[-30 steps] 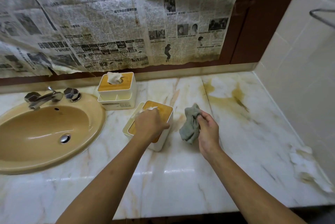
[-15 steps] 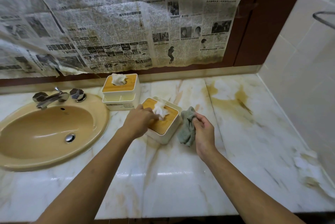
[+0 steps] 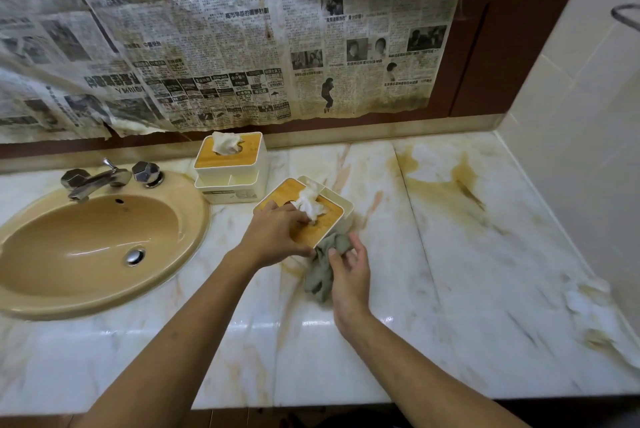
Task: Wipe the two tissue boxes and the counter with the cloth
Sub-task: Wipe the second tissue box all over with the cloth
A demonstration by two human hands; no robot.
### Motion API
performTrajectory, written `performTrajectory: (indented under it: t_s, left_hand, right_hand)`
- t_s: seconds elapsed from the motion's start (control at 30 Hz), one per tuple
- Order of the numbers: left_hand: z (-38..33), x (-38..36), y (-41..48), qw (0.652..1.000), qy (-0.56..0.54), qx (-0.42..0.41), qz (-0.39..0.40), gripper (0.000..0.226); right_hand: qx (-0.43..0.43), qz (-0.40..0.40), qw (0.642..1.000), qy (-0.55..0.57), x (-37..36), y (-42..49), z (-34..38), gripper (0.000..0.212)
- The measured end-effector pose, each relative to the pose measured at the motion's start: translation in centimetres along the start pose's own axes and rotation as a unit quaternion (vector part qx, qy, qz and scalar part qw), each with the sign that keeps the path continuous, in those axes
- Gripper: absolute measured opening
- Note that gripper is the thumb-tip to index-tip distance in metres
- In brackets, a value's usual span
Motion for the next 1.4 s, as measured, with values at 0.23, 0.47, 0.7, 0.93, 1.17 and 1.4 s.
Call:
performTrajectory:
  t_s: [0.23,0.47,0.7,0.93,1.17,1.4]
  left_hand:
    - [0.5,0.0,0.0,1.000,-0.015,-0.020,0.014,0.067]
    - [0.9,-0.2,0.0,0.999,-0.025,-0.028,0.002,0.071]
    - [1.7,0.0,0.4,0.997,0.003,-0.070,0.016,0.072]
    - [2.0,-0.3,0.3,0.998,-0.014,-0.069,0.001,0.072]
    - [1.8,-0.3,0.2,0.999,0.012,-0.048,-0.005,0.069]
    - [1.2,0.1,0.2,0.999,0.009,-0.047,-0.014,0.069]
  right_hand:
    - [-0.024,-0.081,0.993,0.082,-0.6,0.6,-0.6,0.039]
    - [-0.030,-0.069,0.992,0.101,-1.0,1.2,-0.2,0.054]
    - [-0.046,-0.072,0.994,0.065,-1.1,0.4,-0.5,0.027]
    - [-0.007,-0.100,0.993,0.065,-2.1,2.1,-0.5,0.034]
    - [-0.008,-0.100,0.995,-0.009,-1.9,6.5,2.2,0.039]
    - [-0.050,-0.084,0.995,0.006,-1.5,1.6,-2.4,0.038]
Point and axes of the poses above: each hand's wrist, its own y-axis towards the middle knuckle, its own x-axis out of the back of the hand, z = x × y, the point moved 6 cm from there along y, towards the middle knuckle, and after that the axes turned 5 degrees about y, right-handed, at the moved point
